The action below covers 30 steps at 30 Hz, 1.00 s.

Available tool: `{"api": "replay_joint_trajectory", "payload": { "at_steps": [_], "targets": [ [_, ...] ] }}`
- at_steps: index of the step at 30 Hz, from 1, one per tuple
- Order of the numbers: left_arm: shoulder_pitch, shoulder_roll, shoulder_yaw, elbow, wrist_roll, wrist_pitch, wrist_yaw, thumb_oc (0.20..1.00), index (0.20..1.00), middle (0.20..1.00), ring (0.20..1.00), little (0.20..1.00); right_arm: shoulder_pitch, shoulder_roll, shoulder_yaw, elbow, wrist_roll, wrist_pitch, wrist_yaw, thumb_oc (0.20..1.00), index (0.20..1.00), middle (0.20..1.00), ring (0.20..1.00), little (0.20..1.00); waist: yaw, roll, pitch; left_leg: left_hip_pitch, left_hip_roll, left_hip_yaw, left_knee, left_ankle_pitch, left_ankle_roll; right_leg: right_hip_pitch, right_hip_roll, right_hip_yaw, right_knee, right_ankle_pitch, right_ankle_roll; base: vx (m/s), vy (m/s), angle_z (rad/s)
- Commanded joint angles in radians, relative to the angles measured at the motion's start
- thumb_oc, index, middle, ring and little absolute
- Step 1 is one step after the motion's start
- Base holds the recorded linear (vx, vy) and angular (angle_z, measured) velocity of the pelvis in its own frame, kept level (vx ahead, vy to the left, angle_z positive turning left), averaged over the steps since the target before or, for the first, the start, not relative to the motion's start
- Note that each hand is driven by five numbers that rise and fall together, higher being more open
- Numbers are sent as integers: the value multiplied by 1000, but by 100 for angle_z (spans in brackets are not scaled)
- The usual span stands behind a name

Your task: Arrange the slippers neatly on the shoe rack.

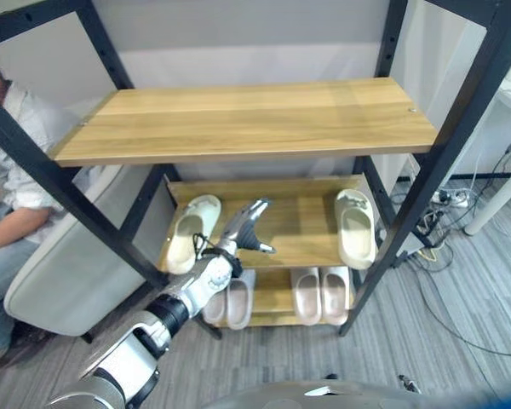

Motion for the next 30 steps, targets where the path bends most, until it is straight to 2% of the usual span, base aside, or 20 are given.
{"api": "replay_joint_trajectory", "payload": {
  "at_steps": [1,2,4,8,14,17,25,30],
  "targets": [
    [-197,20,26,68,63,1,75,1000,1000,1000,1000,1000,-1,2,44,38,-20,-7,-9,1000,1000,1000,1000,1000,8,42,63,-27,2,24,16,-46,-20,-5,8,-9,98,-109,78,-27,-6,-14],
    [-202,25,27,51,90,4,87,1000,1000,1000,1000,1000,-61,-30,38,48,-18,-11,-27,1000,1000,1000,1000,1000,19,39,62,-34,1,22,17,-44,-20,-8,8,-10,96,-107,77,-19,-12,-8],
    [-216,16,1,69,193,39,117,1000,1000,1000,1000,1000,-96,-32,40,69,-14,-10,-14,1000,1000,1000,1000,1000,29,35,60,-48,0,19,18,-46,-19,-17,6,-12,88,-105,79,-4,-7,-4],
    [-258,18,1,98,229,58,136,1000,1000,1000,1000,1000,-133,-34,44,85,-11,-6,-16,1000,1000,1000,1000,1000,36,34,57,-61,1,21,16,-47,-18,-27,6,-11,77,-96,83,-2,3,3],
    [-322,98,-12,96,310,86,142,1000,1000,1000,1000,1000,-143,-33,60,94,-10,-6,-2,1000,1000,1000,1000,1000,48,31,55,-60,0,29,15,-54,-16,-30,7,-4,64,-88,86,12,4,0],
    [-332,108,-20,96,325,90,142,1000,1000,1000,1000,1000,-145,-32,63,93,-13,-7,-1,1000,1000,1000,1000,1000,51,31,55,-57,0,30,14,-56,-16,-28,7,-3,63,-88,86,11,2,0],
    [-452,217,-129,100,497,133,143,1000,1000,1000,1000,1000,-165,-45,78,84,-9,-18,5,1000,1000,1000,1000,1000,57,39,63,-69,-3,30,12,-59,-15,-39,7,-10,61,-88,90,0,0,0],
    [-485,255,-161,87,541,136,140,1000,1000,1000,1000,1000,-165,-46,82,83,-9,-20,7,1000,1000,1000,1000,1000,61,43,67,-71,-5,31,12,-62,-14,-43,6,-13,60,-87,92,0,0,0]
  ]
}}
